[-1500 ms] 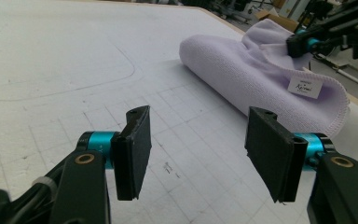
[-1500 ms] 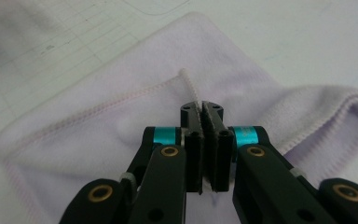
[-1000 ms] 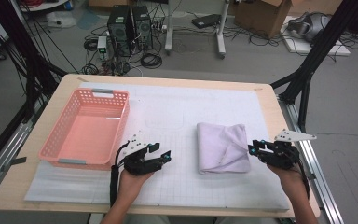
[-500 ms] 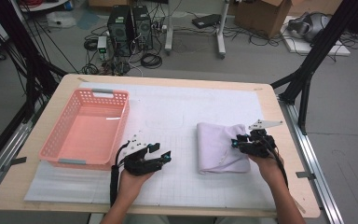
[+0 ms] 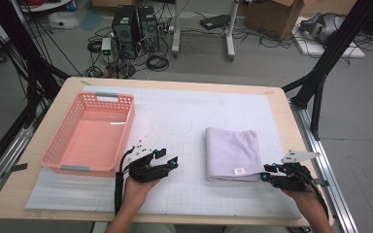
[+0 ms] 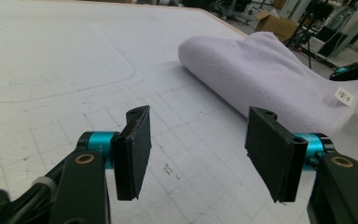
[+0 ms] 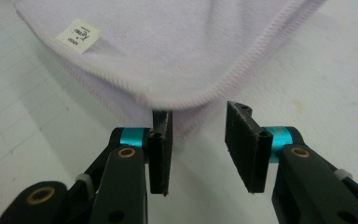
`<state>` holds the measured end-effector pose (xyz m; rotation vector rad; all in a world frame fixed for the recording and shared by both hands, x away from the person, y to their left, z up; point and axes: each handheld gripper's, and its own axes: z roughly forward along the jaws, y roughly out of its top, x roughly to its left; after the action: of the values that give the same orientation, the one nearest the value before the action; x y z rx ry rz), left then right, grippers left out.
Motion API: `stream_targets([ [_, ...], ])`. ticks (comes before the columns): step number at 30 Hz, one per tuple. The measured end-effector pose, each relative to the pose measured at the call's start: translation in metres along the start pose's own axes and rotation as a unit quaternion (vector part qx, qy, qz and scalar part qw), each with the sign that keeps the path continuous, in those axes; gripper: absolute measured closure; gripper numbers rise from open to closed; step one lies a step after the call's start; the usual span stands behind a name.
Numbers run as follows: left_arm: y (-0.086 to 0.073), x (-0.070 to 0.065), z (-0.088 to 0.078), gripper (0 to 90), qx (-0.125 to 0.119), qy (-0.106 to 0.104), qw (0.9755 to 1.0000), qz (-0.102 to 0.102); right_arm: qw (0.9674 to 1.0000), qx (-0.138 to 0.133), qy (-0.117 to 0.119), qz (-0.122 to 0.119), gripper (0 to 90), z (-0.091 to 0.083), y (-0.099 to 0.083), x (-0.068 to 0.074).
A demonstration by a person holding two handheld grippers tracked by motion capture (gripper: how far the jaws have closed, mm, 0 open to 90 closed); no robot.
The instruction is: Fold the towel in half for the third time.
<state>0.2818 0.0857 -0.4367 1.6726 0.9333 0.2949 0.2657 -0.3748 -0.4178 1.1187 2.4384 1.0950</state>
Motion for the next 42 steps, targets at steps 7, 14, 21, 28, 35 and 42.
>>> stream_targets([
  [7,0.000,-0.001,0.001,41.0,0.000,0.000,1.0000,0.001,0.9961,-0.078,-0.026,0.032,62.8,-0.020,0.009,-0.005],
  [14,0.000,0.000,0.001,41.0,0.000,-0.001,1.0000,0.001,0.9979,-0.058,-0.023,0.014,62.5,0.025,0.031,0.006],
  [21,0.000,0.000,0.001,40.9,0.002,0.000,1.0000,0.000,0.9984,-0.023,-0.051,-0.002,61.0,0.034,0.014,0.004],
  [28,0.000,0.000,0.001,40.9,0.001,-0.001,1.0000,0.002,0.9960,-0.063,-0.062,0.016,60.6,0.042,0.053,0.001],
  [35,0.000,0.001,-0.001,40.8,-0.001,-0.002,1.0000,0.002,0.9924,0.003,-0.122,0.017,67.2,0.086,0.086,-0.023],
  [42,-0.001,0.003,-0.002,40.7,0.000,-0.002,1.0000,0.001,0.9861,-0.011,-0.158,0.051,59.0,0.086,0.079,-0.034],
])
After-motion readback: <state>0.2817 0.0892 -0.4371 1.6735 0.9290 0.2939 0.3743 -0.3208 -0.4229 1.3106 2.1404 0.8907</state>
